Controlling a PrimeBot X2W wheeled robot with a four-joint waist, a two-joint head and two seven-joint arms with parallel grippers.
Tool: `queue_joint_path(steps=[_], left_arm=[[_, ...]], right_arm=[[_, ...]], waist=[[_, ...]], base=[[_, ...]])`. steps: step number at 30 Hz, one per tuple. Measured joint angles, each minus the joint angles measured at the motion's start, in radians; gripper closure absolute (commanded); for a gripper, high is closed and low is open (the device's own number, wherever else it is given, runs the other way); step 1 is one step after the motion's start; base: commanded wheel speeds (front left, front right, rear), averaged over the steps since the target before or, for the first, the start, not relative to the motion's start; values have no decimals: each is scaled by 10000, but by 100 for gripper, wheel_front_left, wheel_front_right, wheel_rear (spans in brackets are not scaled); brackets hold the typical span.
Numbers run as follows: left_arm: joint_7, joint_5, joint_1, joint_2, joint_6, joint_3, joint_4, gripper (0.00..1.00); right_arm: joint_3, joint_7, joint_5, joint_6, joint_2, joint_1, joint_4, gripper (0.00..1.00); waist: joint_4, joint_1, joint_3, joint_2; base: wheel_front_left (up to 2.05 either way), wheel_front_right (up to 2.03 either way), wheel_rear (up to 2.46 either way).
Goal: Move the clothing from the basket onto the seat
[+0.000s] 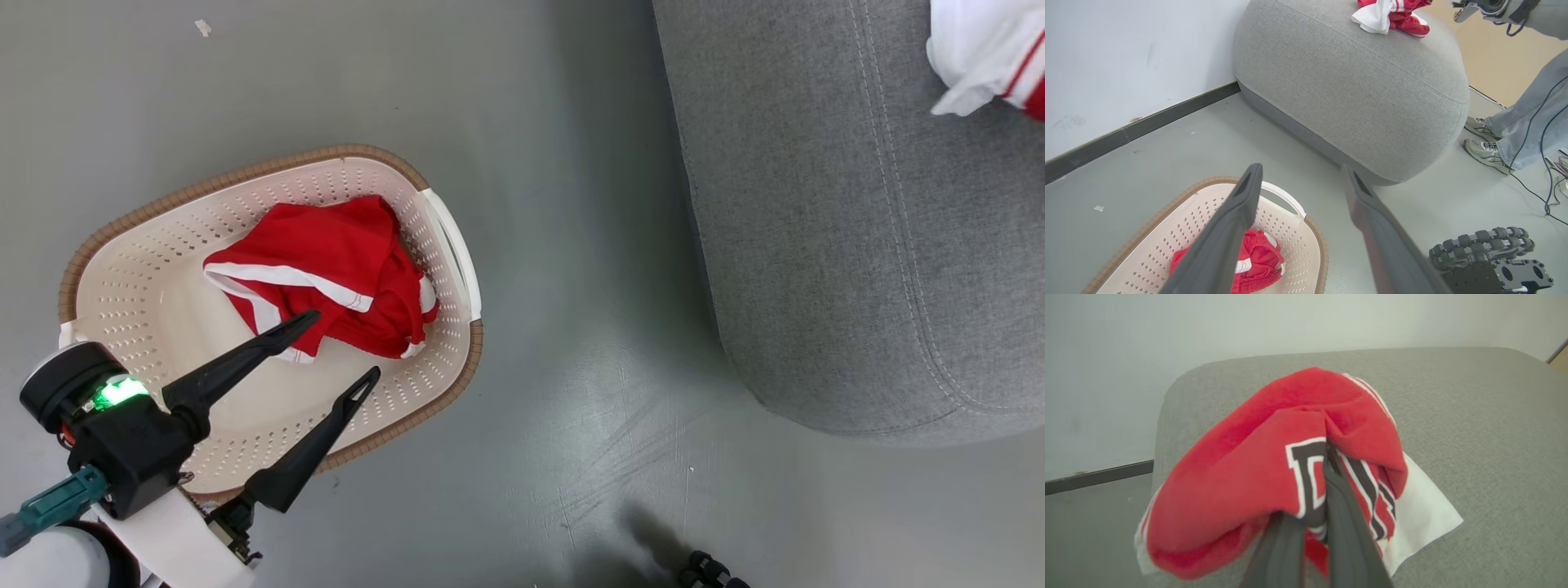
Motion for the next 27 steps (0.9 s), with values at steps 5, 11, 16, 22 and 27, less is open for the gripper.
queue_joint_path(steps=[5,11,16,22,27], left_arm=[[-123,-54,84,-17,0,2,157,0],[-217,-151,166,-151,-2,-6,368,0],[-364,-192,171,-265,-10,0,548,0],[-514,-194,165,-437,-90,-52,608,0],[-594,-196,164,-644,-102,-190,692,0]], right_arm=[[65,389,90,0,144,244,464,63],[458,665,366,0,12,237,541,0],[1045,1183,614,0,-169,224,539,0],[1350,1967,982,0,-504,247,646,0],[1417,2318,1292,0,-968,353,581,0]], waist=[[-3,0,-133,0],[-20,0,-316,0],[-48,0,-518,0],[-99,0,-821,0],[-139,0,-1097,0]], base=[[0,0,0],[0,0,0],[0,0,0],[0,0,0],[0,0,0]])
